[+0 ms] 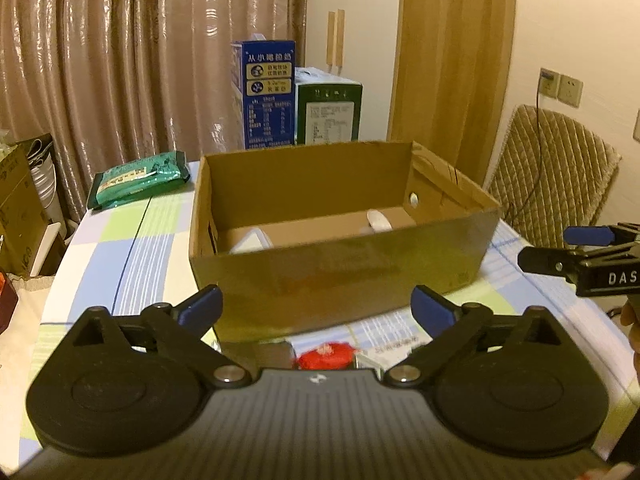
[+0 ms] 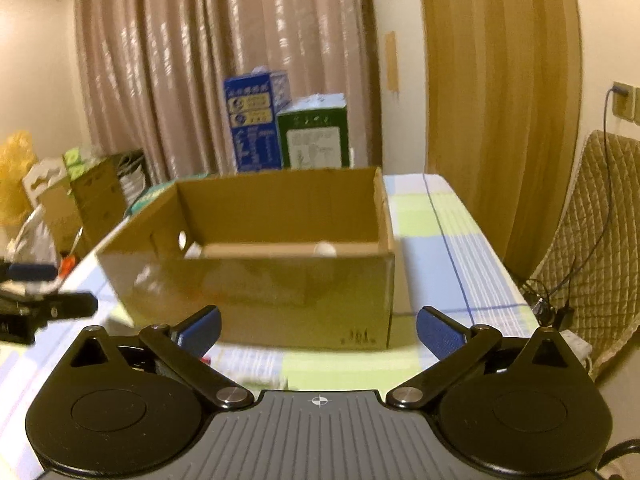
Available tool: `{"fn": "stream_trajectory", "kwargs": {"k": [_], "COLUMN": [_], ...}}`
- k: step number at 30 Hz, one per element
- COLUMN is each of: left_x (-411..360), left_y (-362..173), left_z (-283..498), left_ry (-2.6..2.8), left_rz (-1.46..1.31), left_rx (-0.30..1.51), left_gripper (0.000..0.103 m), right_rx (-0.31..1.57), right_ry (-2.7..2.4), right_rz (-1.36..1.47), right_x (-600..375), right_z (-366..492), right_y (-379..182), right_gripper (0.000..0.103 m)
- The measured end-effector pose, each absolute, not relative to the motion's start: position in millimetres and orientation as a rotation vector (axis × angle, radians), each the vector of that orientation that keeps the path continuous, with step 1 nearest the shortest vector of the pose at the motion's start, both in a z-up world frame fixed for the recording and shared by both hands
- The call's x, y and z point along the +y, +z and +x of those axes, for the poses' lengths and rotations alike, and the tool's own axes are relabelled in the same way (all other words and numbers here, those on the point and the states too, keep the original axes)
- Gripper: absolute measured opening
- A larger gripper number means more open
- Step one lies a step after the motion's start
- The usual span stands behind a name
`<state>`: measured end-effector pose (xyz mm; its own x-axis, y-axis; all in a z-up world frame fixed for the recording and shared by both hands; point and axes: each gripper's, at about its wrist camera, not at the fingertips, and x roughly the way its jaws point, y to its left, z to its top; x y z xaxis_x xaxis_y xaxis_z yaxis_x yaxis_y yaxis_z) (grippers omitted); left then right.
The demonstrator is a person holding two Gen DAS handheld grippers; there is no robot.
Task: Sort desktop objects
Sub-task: 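Move both tools back toward the remaining items on the table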
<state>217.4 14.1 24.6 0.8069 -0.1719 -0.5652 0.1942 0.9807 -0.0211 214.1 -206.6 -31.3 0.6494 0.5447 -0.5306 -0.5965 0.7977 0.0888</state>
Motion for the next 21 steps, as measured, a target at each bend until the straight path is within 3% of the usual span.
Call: {"fn": "stream_trajectory", "kwargs": {"k": [21], "left_x": [39], "left_y": [-18], "left_z": [142], "left_ry": [-0.113], "left_rz": [0.003], "left_rx": [0.705], "left_gripper": [0.1], "right_rx": [0.694], "right_ry": [0.737], "right_rz": [-0.139], "right_x": [-227], "right_z": [137], "right_y": [-87], "right_gripper": [0.101]}}
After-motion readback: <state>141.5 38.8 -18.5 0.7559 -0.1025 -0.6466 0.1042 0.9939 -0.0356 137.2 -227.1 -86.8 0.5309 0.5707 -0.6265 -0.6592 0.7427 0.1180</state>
